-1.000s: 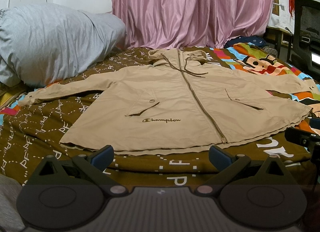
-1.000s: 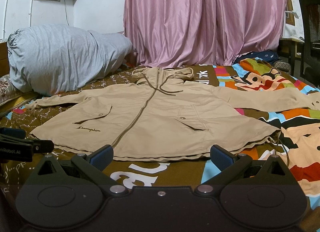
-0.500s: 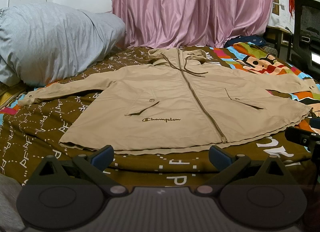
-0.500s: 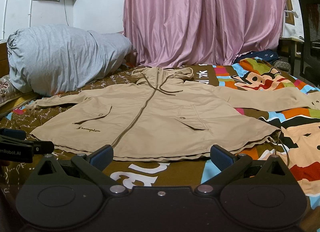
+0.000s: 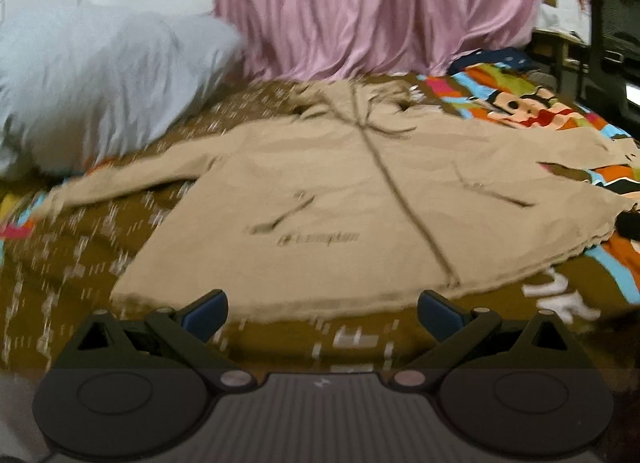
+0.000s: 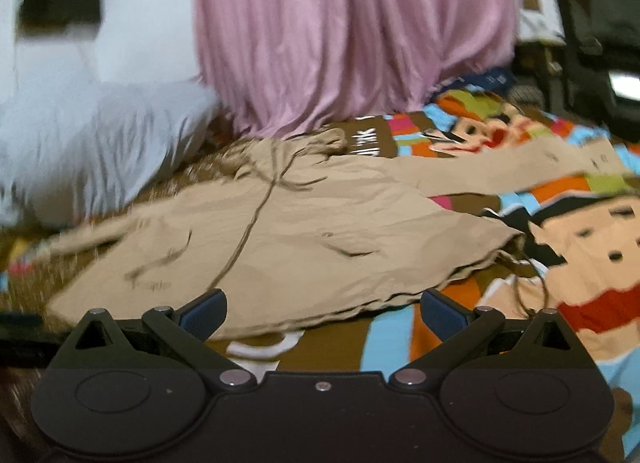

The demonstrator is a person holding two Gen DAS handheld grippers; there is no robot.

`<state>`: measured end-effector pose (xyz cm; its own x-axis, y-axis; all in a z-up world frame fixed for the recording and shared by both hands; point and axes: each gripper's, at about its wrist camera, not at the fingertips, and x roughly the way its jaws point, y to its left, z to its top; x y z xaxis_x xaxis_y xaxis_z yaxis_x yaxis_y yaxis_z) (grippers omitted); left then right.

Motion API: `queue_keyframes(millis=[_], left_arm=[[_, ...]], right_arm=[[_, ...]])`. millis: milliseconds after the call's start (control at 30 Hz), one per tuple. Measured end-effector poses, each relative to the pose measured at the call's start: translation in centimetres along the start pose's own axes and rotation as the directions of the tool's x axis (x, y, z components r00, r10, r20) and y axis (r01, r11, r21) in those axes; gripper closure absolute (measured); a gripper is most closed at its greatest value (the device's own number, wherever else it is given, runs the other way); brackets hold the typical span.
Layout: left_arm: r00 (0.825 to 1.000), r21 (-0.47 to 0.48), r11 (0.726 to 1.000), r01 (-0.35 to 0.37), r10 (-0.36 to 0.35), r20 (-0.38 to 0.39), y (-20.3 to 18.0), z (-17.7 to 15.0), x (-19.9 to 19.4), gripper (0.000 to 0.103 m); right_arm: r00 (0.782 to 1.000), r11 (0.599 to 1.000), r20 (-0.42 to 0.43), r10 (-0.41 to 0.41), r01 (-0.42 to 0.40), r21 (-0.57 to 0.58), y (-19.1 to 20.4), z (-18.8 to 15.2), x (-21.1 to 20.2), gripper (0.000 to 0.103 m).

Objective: Fold large clothes
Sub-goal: 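Grasp the jacket's front hem edge with the right gripper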

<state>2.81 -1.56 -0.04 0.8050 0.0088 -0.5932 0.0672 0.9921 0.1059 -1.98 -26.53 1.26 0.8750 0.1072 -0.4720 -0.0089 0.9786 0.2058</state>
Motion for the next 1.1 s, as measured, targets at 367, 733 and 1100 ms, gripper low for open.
queue_keyframes(millis=[367,733,1100], left_arm=[[0.999,0.040,0.999,0.011,-0.013,0.049,-0.1,6.2,6.3,0.000],[0.998,-0.080,0.996,-0.039,0.044,0.054,4.1,6.9,13.1,0.000],[0.995,-0.223,0.971,-0.090,0.097,0.021,7.5,5.8,15.0,0.000]], right_arm=[[0.994,0.978,-0.075,0.076,-0.060,0.198,-11.6,9.4,3.0,0.000],[0.944,0.839,-0.103,-0.313,0.326,0.436,-30.2,16.3,10.4,0.005],[0.870,0.589,-0.179,-0.459,0.449,0.672,-39.0,15.8,16.5,0.014]])
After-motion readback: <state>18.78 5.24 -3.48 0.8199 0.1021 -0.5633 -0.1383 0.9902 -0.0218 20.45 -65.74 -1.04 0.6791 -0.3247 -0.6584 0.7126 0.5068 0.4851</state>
